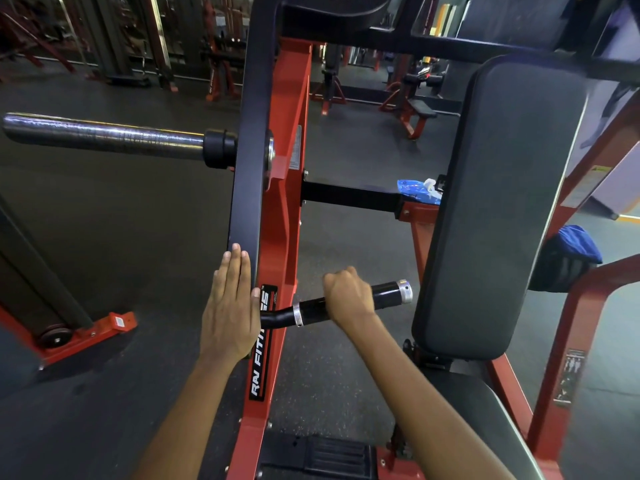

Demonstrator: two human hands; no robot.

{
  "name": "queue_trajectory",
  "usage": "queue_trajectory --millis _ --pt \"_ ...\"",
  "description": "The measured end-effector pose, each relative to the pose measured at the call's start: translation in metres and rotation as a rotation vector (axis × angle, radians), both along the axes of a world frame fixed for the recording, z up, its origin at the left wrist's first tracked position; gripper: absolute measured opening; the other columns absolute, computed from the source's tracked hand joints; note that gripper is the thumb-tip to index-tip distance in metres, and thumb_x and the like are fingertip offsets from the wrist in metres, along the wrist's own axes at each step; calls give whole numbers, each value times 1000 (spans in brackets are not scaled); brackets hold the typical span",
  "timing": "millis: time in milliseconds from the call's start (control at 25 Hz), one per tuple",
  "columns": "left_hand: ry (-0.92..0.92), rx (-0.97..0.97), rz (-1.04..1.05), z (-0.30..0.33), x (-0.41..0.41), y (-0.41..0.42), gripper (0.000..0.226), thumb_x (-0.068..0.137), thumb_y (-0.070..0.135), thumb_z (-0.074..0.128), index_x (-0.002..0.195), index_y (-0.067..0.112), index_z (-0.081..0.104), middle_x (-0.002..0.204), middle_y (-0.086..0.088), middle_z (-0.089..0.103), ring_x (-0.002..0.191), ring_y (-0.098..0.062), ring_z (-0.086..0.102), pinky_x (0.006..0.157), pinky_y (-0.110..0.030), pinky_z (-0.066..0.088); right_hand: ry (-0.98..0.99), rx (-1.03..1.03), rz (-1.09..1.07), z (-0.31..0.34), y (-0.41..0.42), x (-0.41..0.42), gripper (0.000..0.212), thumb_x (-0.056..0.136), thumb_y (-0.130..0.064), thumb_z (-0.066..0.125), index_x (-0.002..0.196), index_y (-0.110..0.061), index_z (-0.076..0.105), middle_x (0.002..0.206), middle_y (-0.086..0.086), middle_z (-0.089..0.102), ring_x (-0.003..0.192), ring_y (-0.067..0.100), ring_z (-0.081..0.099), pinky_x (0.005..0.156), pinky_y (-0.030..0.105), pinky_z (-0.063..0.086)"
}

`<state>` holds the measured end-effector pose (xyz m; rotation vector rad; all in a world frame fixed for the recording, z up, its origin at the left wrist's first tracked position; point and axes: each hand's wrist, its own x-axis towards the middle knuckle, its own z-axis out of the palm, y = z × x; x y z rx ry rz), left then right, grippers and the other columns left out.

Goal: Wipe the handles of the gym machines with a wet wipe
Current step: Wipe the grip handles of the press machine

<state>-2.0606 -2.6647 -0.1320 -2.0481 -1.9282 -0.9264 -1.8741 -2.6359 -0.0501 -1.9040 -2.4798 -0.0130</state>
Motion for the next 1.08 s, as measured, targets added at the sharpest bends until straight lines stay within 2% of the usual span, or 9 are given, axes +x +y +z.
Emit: queue_trajectory --millis 200,320,400,520,680,800,960,1080 --pt "-8 -4 -3 -1 1 0 57 101 27 19 151 2 8 161 -12 3 149 -24 1 114 -52 29 -59 2 -189 20 7 52 26 90 -1 53 115 -5 55 109 14 55 98 25 54 74 32 48" --pt "-6 -10 -3 -1 1 0 57 101 27 18 151 2 8 161 -13 3 149 -24 0 114 -52 30 -55 2 -227 22 6 58 23 88 2 54 110 -4 56 104 12 57 96 25 53 69 30 46" --pt "-2 -12 -1 0 2 0 57 101 27 18 151 2 8 161 -13 3 149 -24 0 114 -52 29 -74 5 -235 19 6 54 22 86 3 56 107 -2 57 102 12 59 95 25 55 69 30 49" --pt "2 -1 -6 1 3 -1 57 101 27 17 151 1 9 160 -14 4 149 -25 2 115 -51 28 -110 15 -204 13 9 40 22 87 3 54 107 -2 59 103 13 64 98 27 59 66 31 46" --pt "-10 5 -10 1 2 0 57 101 28 18 151 1 8 160 -14 4 149 -25 2 114 -51 29 -80 11 -151 2 5 5 23 90 0 53 112 -3 60 106 13 65 102 29 60 74 34 51" --pt "-16 6 -8 1 2 0 57 101 27 19 151 2 8 160 -14 4 149 -24 2 114 -51 30 -43 4 -111 -9 1 -22 25 89 0 56 113 -2 59 106 14 64 100 28 60 73 33 50" --pt "0 4 -4 1 2 0 57 102 28 17 151 1 8 160 -14 3 149 -24 1 116 -49 26 36 21 -7 -22 -12 -52 26 88 1 57 114 0 57 109 17 61 101 29 59 74 33 50" --pt "0 9 -5 2 2 -2 57 102 27 17 151 1 9 160 -14 4 149 -24 1 117 -48 24 169 97 42 -29 -20 -48 25 86 2 57 111 -3 56 109 14 58 98 29 58 73 33 49"
